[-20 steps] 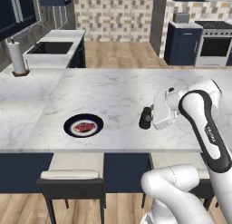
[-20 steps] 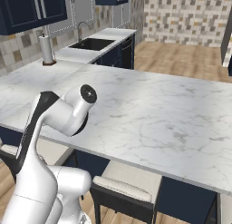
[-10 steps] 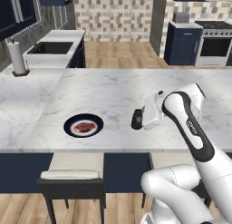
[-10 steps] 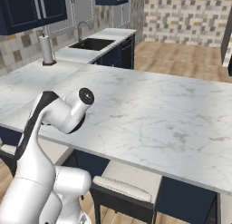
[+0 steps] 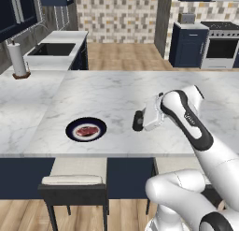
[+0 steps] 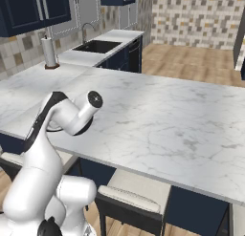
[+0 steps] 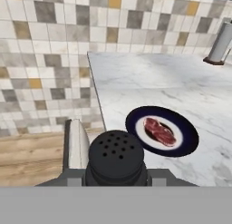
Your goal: Retrieve the shaker from the cabinet and place it next the steak on a plate on the dining table.
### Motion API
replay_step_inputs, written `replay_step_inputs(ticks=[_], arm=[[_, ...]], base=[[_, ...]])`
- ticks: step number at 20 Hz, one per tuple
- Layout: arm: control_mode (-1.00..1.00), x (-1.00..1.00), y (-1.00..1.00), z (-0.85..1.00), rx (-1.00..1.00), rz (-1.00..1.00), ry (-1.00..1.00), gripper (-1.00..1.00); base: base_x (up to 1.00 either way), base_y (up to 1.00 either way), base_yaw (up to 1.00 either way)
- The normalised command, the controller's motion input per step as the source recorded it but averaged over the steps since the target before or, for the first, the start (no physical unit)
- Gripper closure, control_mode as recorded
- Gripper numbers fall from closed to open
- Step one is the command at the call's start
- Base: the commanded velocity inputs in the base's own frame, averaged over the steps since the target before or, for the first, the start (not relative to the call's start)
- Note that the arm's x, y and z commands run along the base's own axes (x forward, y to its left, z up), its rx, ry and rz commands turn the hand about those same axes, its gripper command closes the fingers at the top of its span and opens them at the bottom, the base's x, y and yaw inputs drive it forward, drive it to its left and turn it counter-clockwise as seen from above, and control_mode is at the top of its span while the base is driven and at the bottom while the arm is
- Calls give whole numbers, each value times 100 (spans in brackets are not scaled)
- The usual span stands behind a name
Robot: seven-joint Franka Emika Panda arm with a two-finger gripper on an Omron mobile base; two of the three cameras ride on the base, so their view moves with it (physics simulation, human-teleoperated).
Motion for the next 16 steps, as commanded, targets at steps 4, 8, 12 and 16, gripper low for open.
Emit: replay_step_inputs(ticks=[4, 8, 12, 16], arm=[[-100, 34, 2, -20, 0, 0, 0, 100], [-100, 30, 10, -24, 0, 0, 1, 100], [-100, 18, 18, -27, 0, 0, 1, 100], [-100, 24, 14, -26, 0, 0, 0, 100]], base=[[0, 0, 0], [0, 0, 0], [0, 0, 0], [0, 0, 0]])
